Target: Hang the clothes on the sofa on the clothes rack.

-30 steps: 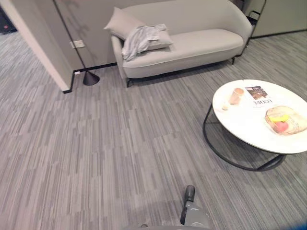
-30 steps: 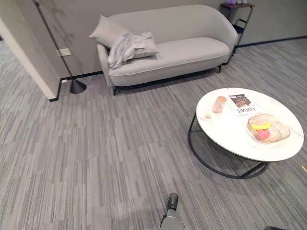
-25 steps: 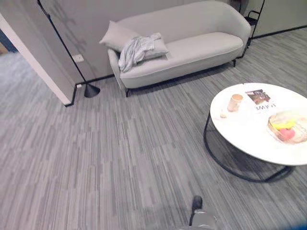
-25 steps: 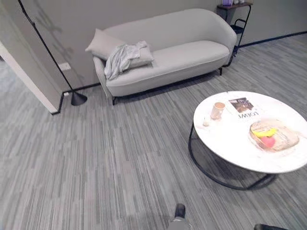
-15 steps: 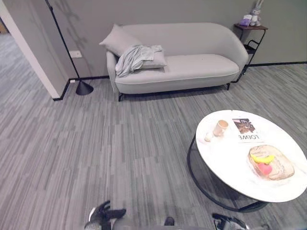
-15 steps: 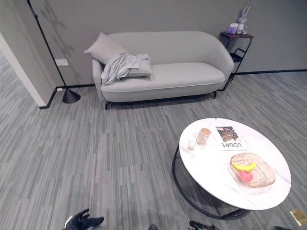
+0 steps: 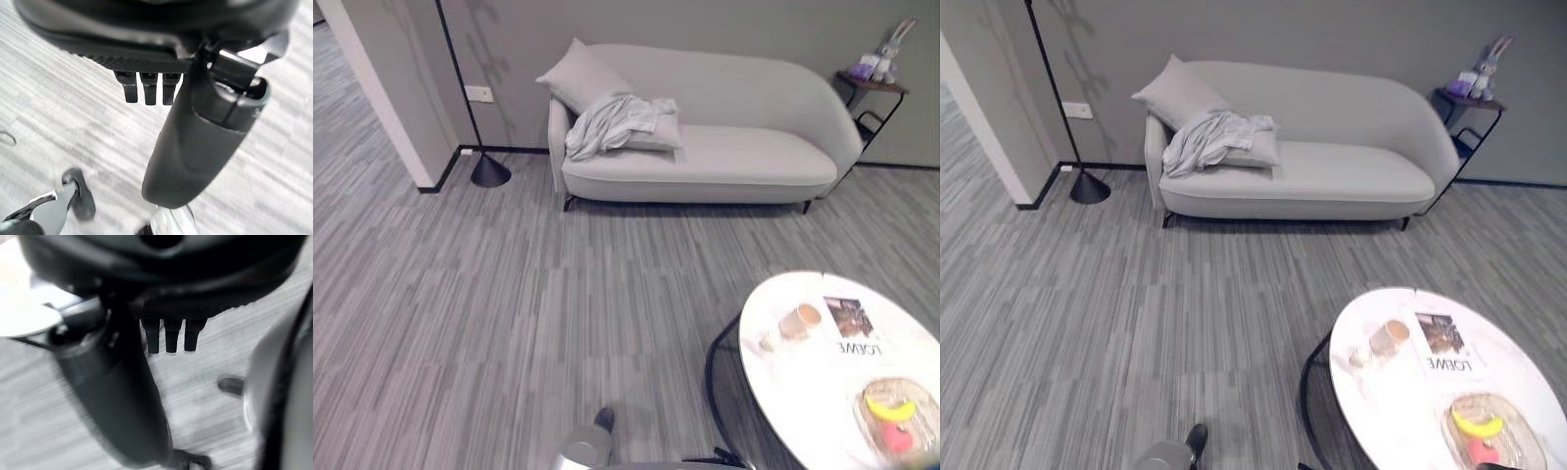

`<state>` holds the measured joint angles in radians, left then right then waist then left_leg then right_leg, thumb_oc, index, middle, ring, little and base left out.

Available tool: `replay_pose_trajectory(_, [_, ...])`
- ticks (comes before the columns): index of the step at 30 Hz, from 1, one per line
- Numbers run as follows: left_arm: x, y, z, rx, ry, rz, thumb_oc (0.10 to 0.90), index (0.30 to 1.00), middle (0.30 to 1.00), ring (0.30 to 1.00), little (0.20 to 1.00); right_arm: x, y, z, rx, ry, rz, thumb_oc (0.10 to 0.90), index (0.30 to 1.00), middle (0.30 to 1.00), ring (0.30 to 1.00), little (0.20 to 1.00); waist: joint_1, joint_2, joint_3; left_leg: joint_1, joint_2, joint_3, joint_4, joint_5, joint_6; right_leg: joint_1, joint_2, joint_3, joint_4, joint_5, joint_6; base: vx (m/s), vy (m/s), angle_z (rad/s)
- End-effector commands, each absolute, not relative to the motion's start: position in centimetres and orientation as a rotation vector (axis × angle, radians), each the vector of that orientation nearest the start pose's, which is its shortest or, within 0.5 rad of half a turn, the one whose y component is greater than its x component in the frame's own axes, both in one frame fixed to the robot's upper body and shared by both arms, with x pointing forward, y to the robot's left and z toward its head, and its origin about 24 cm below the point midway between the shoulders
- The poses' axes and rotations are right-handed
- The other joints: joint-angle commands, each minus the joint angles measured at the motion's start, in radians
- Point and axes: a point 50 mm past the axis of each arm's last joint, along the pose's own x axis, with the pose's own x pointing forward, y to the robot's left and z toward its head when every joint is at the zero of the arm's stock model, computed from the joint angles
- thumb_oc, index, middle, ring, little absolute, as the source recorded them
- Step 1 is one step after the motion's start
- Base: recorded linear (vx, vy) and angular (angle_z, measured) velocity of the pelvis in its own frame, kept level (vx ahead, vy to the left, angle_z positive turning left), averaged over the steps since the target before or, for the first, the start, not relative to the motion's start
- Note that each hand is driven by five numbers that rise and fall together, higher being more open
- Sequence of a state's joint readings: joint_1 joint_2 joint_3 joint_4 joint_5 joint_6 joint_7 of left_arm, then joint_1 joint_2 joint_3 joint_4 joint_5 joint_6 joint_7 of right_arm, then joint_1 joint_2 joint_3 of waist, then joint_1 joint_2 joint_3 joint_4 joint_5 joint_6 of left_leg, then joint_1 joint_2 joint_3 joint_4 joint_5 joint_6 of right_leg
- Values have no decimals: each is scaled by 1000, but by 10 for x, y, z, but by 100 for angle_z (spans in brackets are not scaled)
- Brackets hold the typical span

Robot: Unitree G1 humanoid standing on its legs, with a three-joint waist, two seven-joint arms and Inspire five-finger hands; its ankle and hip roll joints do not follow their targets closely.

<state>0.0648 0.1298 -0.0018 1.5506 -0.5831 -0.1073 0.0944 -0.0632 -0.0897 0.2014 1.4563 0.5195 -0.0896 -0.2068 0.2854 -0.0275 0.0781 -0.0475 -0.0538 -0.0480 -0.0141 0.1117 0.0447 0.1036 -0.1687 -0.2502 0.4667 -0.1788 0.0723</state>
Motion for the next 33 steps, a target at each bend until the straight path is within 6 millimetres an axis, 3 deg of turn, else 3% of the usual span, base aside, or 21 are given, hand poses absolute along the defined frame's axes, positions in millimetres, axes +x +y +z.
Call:
replay_pose_trajectory(1, [38, 236, -170, -59, 1294, 495, 800, 900, 900, 900, 900, 75, -196, -173, 106, 1285, -530, 800, 900, 900, 900, 900, 28, 0, -1, -18, -49, -62, -56, 12, 24, 50, -117, 41, 139, 468, 101, 583, 462, 66])
replay_pose_trajectory(2, [56, 237, -168, 37, 1268, 402, 800, 900, 900, 900, 900, 76, -196, -172, 131, 1267, -572, 800, 900, 900, 900, 900, -43, 54, 15, 94, -23, -104, -73, -45, 49, -98, -128, 0, 293, 316, 47, 583, 454, 58])
replay_pose_trajectory(6, [78, 239, -164, 68, 1205, 375, 800, 900, 900, 900, 900, 87, -192, -170, 170, 1213, -576, 800, 900, 900, 900, 900, -118, 60, 42, 181, -1, -145, -73, -102, 23, -225, -25, -14, 125, 215, 23, 407, 49, 82])
replay_pose_trajectory(8, [89, 240, -161, 84, 1164, 367, 800, 900, 900, 900, 900, 97, -192, -168, 174, 1178, -578, 800, 900, 900, 900, 900, -154, 52, 52, 235, 17, -155, -73, -156, -7, -249, -16, -50, -134, 238, 34, 508, -150, 44])
replay_pose_trajectory(11, [99, 232, -160, 110, 1136, 329, 800, 900, 900, 900, 900, 110, -188, -165, 202, 1133, -575, 800, 900, 900, 900, 900, -221, 39, 69, 331, 48, -242, -73, -251, -39, -334, 29, 116, -487, 362, 95, 604, -134, 51])
replay_pose_trajectory(13, [98, 226, -162, 96, 1142, 323, 800, 900, 900, 900, 900, 117, -185, -163, 226, 1110, -562, 800, 900, 900, 900, 900, -247, 39, 69, 374, 77, -275, -73, -286, -54, -398, 4, 206, -541, 426, 127, 630, -99, 35])
replay_pose_trajectory(17, [83, 225, -166, 59, 1192, 350, 800, 900, 900, 900, 900, 118, -185, -163, 251, 1097, -573, 800, 900, 900, 900, 900, -241, 24, 44, 400, 131, -290, -73, -306, -83, -358, -12, 185, -530, 445, 128, 526, -144, 69])
replay_pose_trajectory(18, [65, 225, -169, 32, 1250, 389, 800, 900, 900, 900, 900, 119, -190, -162, 235, 1096, -574, 800, 900, 900, 900, 900, -244, 31, 16, 425, 210, -292, -73, -272, -109, -367, 21, 196, -456, 430, 116, 411, -126, 56])
replay_pose_trajectory(19, [65, 225, -169, 31, 1250, 389, 800, 900, 900, 900, 900, 119, -190, -162, 235, 1096, -574, 800, 900, 900, 900, 900, -244, 32, 16, 426, 211, -291, -73, -273, -109, -368, 22, 196, -455, 430, 116, 772, -249, 59])
replay_pose_trajectory(20, [49, 225, -171, 4, 1294, 426, 800, 900, 900, 900, 900, 119, -194, -162, 170, 1105, -545, 800, 900, 900, 900, 900, -231, 61, -3, 407, 296, -285, -11, -177, -132, -346, 63, 177, -425, 393, 91, 529, -182, 20])
replay_pose_trajectory(21, [49, 227, -171, -2, 1294, 443, 800, 900, 900, 900, 900, 122, -194, -161, 155, 1096, -529, 800, 900, 900, 900, 900, -231, 59, -5, 363, 305, -279, 62, -117, -147, -317, 66, 155, -433, 380, 84, 526, -181, 10])
replay_pose_trajectory(22, [49, 227, -171, -2, 1294, 443, 800, 900, 900, 900, 900, 122, -194, -161, 155, 1096, -529, 800, 900, 900, 900, 900, -232, 58, -5, 362, 304, -281, 62, -116, -147, -318, 64, 154, -433, 380, 84, 466, -192, -11])
replay_pose_trajectory(23, [56, 229, -169, -20, 1267, 465, 800, 900, 900, 900, 900, 134, -198, -156, 176, 1040, -557, 800, 900, 900, 900, 900, -221, 31, 11, 256, 305, -262, 259, -11, -143, -238, 63, 130, -462, 349, 52, 442, -219, 43])
replay_pose_trajectory(24, [62, 231, -168, -32, 1239, 476, 800, 900, 900, 900, 900, 141, -202, -153, 188, 1009, -575, 800, 900, 900, 900, 900, -209, 13, 25, 208, 317, -236, 335, 34, -120, -200, 71, 128, -477, 332, 30, 551, -309, 65])
replay_pose_trajectory(26, [80, 230, -165, -18, 1176, 456, 800, 900, 900, 900, 900, 163, -212, -142, 180, 934, -616, 800, 900, 900, 900, 900, -174, -26, 67, 81, 354, -140, 480, 47, -76, -137, 69, 127, -505, 312, -7, 349, -282, 31])
replay_pose_trajectory(28, [91, 228, -163, -3, 1149, 424, 800, 900, 900, 900, 900, 177, -216, -135, 165, 893, -625, 800, 900, 900, 900, 900, -157, -48, 81, 20, 336, -105, 512, 9, -64, -112, 58, 129, -524, 304, -10, 208, -137, -19])
replay_pose_trajectory(29, [101, 225, -161, 16, 1117, 391, 800, 900, 900, 900, 900, 192, -221, -126, 135, 844, -623, 800, 900, 900, 900, 900, -128, -54, 96, -35, 286, -90, 532, -65, -58, -81, 55, 133, -543, 292, -11, 346, 10, -28])
replay_pose_trajectory(30, [112, 223, -159, 35, 1079, 360, 800, 900, 900, 900, 900, 215, -222, -113, 98, 773, -576, 800, 900, 900, 900, 900, -94, -45, 104, -110, 171, -66, 494, -148, -65, -48, 53, 128, -554, 262, -6, 474, 47, -14])
replay_pose_trajectory(31, [113, 225, -158, 30, 1072, 378, 800, 900, 900, 900, 900, 225, -221, -107, 103, 741, -562, 800, 900, 900, 900, 900, -78, -38, 100, -129, 120, -43, 391, -172, -67, -38, 53, 114, -554, 242, 1, 358, 73, -5])
replay_pose_trajectory(32, [113, 225, -158, 30, 1071, 378, 800, 900, 900, 900, 900, 225, -221, -106, 103, 741, -562, 800, 900, 900, 900, 900, -79, -41, 100, -128, 117, -42, 383, -165, -66, -40, 49, 113, -554, 243, 2, 433, 120, 17])
replay_pose_trajectory(33, [107, 226, -159, 2, 1093, 414, 800, 900, 900, 900, 900, 236, -216, -101, 133, 719, -560, 800, 900, 900, 900, 900, -41, -14, 81, -145, 67, 6, 153, -73, -70, 8, 84, 102, -554, 203, 6, 305, 83, 12])
